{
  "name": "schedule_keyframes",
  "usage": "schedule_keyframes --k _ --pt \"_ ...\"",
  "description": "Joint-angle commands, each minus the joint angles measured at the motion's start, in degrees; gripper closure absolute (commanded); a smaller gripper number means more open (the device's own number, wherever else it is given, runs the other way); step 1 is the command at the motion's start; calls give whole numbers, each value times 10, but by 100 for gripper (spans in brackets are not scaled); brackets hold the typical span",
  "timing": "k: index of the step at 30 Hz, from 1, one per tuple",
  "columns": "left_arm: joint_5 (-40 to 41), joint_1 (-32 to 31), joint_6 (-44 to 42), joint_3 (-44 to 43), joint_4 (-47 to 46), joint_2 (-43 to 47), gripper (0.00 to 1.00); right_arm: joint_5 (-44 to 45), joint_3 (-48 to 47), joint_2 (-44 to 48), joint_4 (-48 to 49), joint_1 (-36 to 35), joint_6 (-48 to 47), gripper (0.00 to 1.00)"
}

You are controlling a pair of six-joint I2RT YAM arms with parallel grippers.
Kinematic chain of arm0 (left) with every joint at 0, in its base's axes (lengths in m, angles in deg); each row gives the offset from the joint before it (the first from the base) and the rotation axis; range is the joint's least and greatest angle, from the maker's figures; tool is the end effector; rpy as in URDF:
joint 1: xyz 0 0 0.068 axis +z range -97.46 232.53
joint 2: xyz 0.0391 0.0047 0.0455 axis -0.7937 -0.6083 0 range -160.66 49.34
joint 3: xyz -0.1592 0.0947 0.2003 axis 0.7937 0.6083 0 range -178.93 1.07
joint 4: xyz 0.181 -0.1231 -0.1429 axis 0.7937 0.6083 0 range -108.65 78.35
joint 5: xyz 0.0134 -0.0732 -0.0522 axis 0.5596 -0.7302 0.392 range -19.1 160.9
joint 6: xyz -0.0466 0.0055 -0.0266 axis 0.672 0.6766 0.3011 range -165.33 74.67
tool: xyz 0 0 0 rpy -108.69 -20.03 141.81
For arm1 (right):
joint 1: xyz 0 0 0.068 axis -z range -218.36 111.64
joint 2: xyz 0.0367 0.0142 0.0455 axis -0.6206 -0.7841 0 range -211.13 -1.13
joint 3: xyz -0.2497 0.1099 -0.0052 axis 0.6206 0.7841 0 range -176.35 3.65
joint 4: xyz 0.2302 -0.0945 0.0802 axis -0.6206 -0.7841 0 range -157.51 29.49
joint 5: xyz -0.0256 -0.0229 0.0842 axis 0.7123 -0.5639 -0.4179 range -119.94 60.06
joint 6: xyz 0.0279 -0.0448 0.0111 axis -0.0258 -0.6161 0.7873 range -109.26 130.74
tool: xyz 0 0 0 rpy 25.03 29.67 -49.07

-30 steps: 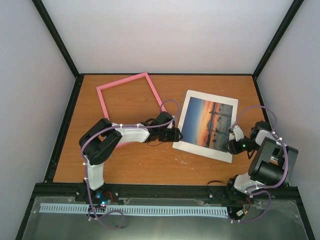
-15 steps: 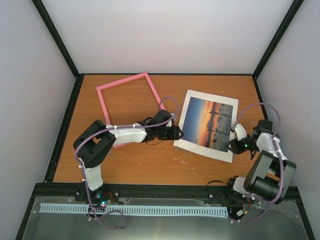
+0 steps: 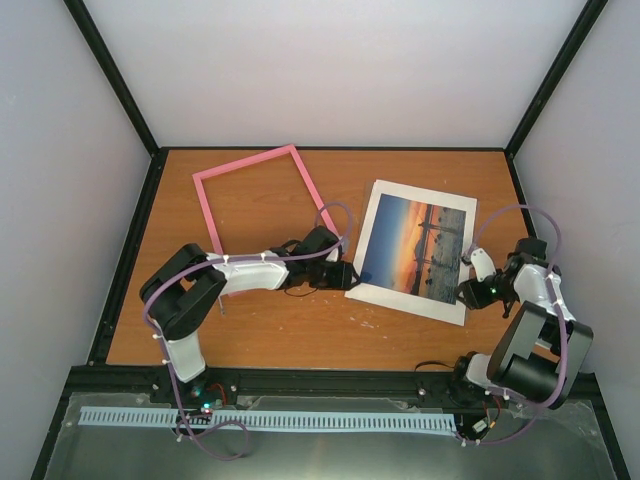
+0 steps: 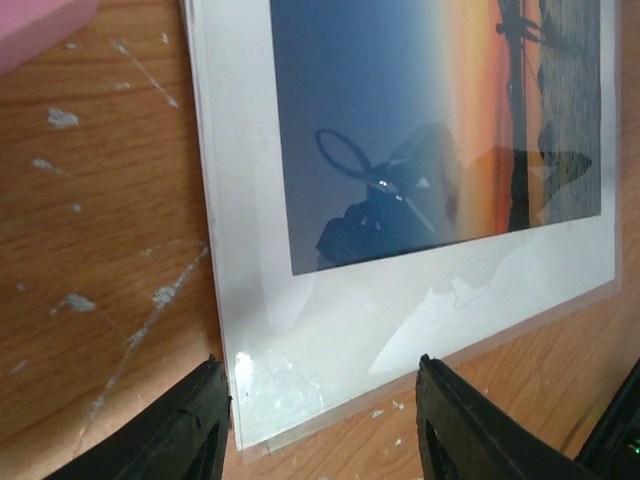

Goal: Take the photo out of the frame

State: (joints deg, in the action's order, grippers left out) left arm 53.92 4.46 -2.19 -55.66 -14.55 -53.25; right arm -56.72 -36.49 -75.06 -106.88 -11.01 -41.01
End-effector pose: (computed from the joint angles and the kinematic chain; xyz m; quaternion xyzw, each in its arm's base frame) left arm 0.2333 -0.2753 0.1544 0.0905 0.9262 -0.3390 0.1378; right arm 0.1868 -0.0785 0.1765 -0.2242 0.9431 0.1248 0.2113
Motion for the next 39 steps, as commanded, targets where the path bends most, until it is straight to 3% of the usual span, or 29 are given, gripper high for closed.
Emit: schedule_keyframes --k 1,15,39 --pt "-39 -3 -16 3 -5 10 49 19 -17 -22 12 2 11 44" --pt "-23 -3 -10 -6 7 -7 50 15 -16 -36 21 2 23 42" --pt "-62 -4 -8 -16 -14 -33 51 14 -6 -32 26 2 20 42"
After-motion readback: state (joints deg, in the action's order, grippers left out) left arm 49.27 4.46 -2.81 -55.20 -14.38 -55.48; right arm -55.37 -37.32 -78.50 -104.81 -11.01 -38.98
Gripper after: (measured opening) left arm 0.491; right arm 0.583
